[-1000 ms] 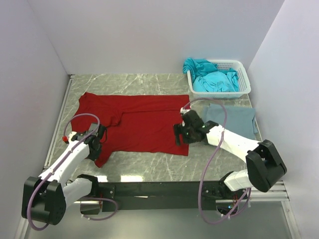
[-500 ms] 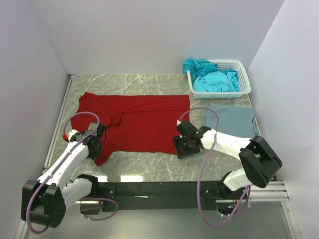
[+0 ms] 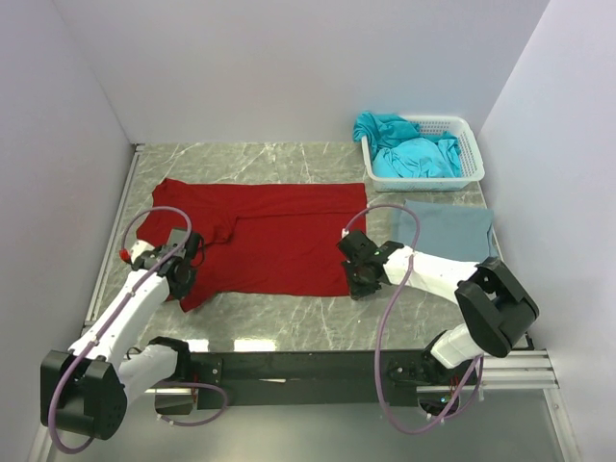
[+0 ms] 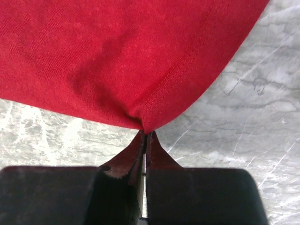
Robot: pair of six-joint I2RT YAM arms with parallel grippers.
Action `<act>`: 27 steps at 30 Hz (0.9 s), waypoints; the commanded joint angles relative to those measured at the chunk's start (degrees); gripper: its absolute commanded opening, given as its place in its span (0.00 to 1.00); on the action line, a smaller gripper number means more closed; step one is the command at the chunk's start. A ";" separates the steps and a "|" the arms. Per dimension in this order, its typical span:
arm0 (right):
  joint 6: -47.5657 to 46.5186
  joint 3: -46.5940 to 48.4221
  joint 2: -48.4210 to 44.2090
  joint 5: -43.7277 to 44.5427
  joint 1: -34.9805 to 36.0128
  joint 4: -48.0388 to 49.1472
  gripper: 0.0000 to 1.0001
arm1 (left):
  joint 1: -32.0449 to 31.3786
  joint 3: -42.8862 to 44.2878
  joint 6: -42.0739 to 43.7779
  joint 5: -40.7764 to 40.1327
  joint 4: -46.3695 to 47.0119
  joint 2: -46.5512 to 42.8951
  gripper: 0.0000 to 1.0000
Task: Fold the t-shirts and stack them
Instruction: Fold the tshirt
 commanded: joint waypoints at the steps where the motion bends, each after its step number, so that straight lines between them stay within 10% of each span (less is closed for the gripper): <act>1: -0.58 3.73 0.77 2.57 0.16 -0.87 0.00 | 0.30 3.94 1.65 -2.58 0.98 0.53 0.01; 27: -7.70 19.64 3.23 3.37 -9.50 -4.04 0.00 | 1.09 25.21 12.29 -8.73 7.31 19.68 0.01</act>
